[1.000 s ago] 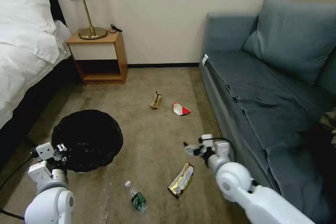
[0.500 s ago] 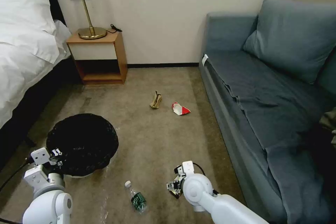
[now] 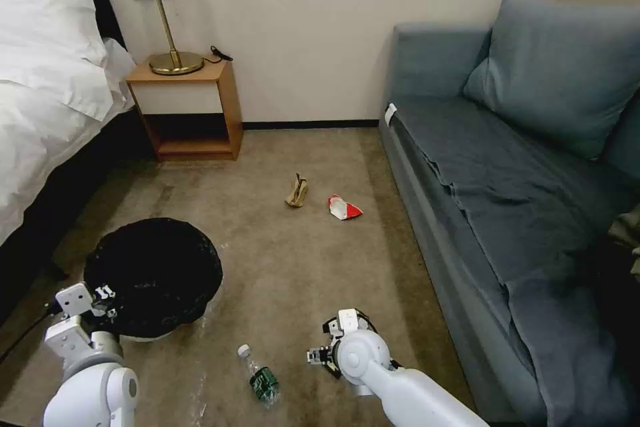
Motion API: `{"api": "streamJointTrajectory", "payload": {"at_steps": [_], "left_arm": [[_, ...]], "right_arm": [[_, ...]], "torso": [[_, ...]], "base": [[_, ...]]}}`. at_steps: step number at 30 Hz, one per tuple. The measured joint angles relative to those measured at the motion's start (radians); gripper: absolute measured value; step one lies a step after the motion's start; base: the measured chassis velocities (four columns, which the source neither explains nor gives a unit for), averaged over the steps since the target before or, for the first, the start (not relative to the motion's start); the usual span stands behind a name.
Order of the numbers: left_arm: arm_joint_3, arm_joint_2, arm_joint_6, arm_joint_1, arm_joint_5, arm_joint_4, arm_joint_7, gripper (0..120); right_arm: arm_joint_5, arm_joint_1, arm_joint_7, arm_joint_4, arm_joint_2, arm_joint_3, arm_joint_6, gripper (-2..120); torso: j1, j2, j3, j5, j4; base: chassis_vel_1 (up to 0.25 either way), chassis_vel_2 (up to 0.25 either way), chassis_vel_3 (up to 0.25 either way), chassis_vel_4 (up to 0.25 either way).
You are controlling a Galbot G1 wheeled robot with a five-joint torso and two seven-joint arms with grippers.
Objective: Pick up the trash bin, then pick up the garbage on the floor and place it into the trash bin.
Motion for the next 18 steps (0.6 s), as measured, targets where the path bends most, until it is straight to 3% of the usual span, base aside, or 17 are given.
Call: {"api": "streamJointTrajectory", "payload": {"at_steps": [18], "left_arm": [[-0.037,0.004,-0.003,0.014,-0.007,-0.002,0.004,5]], "right_arm": [[-0.168,0.018,-0.199,-0.172,0.052,0.081,0.004,100]], "torso": [[0.000,0.000,0.000,0.0000,0.0000]], "base": [[0.000,0.000,0.000,0.000]]}}
